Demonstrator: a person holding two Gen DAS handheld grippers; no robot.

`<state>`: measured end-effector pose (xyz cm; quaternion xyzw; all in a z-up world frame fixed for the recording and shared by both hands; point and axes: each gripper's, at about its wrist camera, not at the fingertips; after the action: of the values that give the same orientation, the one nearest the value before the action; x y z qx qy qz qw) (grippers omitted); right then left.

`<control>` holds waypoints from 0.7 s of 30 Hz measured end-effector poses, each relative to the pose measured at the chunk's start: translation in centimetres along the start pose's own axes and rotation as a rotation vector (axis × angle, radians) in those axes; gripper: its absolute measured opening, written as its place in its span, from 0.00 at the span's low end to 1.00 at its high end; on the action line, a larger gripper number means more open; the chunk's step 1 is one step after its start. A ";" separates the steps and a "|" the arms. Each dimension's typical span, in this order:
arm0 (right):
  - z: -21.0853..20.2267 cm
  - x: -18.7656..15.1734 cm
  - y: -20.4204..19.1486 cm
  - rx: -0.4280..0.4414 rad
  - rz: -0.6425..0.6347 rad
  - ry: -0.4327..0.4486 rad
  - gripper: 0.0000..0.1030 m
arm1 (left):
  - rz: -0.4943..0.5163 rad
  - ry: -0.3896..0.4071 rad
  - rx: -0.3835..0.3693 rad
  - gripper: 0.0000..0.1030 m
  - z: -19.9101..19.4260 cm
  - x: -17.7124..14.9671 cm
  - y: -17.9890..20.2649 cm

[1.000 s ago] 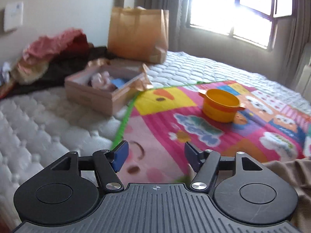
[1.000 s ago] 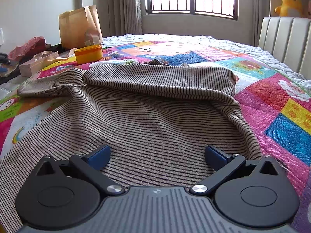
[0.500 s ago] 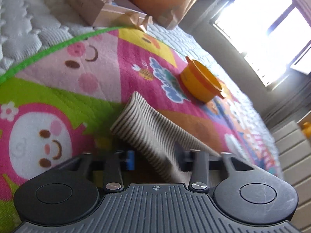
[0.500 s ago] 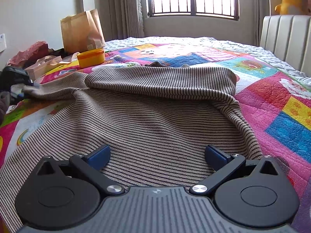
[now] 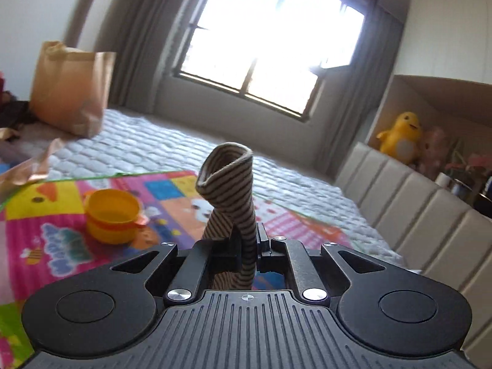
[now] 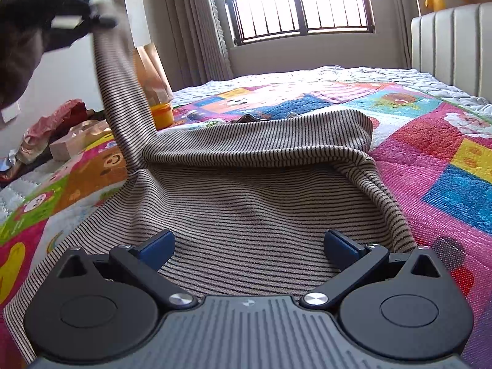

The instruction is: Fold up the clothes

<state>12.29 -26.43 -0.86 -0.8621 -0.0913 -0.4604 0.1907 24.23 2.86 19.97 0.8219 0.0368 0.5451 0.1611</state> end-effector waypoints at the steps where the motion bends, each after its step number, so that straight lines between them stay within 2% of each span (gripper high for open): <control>1: -0.1 0.0 0.1 0.006 0.007 0.004 1.00 | 0.015 -0.017 -0.027 0.09 1.0 -0.3 1.8; 4: -0.2 0.0 0.4 0.024 0.028 0.014 1.00 | 0.052 -0.074 -0.096 0.09 4.3 -2.1 6.6; 8: -0.3 -0.1 0.7 0.038 0.043 0.024 1.00 | 0.066 -0.151 -0.172 0.10 8.0 -4.9 10.9; 9: -0.3 0.0 0.7 0.040 0.045 0.023 1.00 | 0.063 -0.164 -0.189 0.12 8.5 -5.4 11.5; 11: -0.2 0.0 0.7 0.043 0.047 0.018 1.00 | 0.056 -0.190 -0.219 0.24 9.2 -6.4 12.3; 12: -0.1 0.1 0.7 0.044 0.047 0.015 1.00 | 0.056 -0.197 -0.229 0.32 9.4 -6.8 12.3; 14: 0.0 0.1 0.8 0.048 0.051 0.009 1.00 | 0.071 -0.198 -0.239 0.39 9.2 -7.1 12.2; 16: 0.1 0.2 1.1 0.054 0.061 0.000 1.00 | 0.085 -0.189 -0.232 0.50 8.5 -7.0 11.3; 21: 0.5 0.5 1.0 0.050 0.056 -0.039 1.00 | 0.100 -0.190 -0.149 0.66 6.4 -7.3 7.1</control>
<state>13.25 -27.13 -0.91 -0.8681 -0.0821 -0.4357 0.2232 26.24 -7.04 13.41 0.8564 -0.0603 0.4734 0.1970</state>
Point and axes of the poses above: each gripper's, at about its wrist camera, not at the fingertips, and z roughly the way its jaws point, y to its right, x to its top, and after that the axes turned 2 degrees about z, right-handed
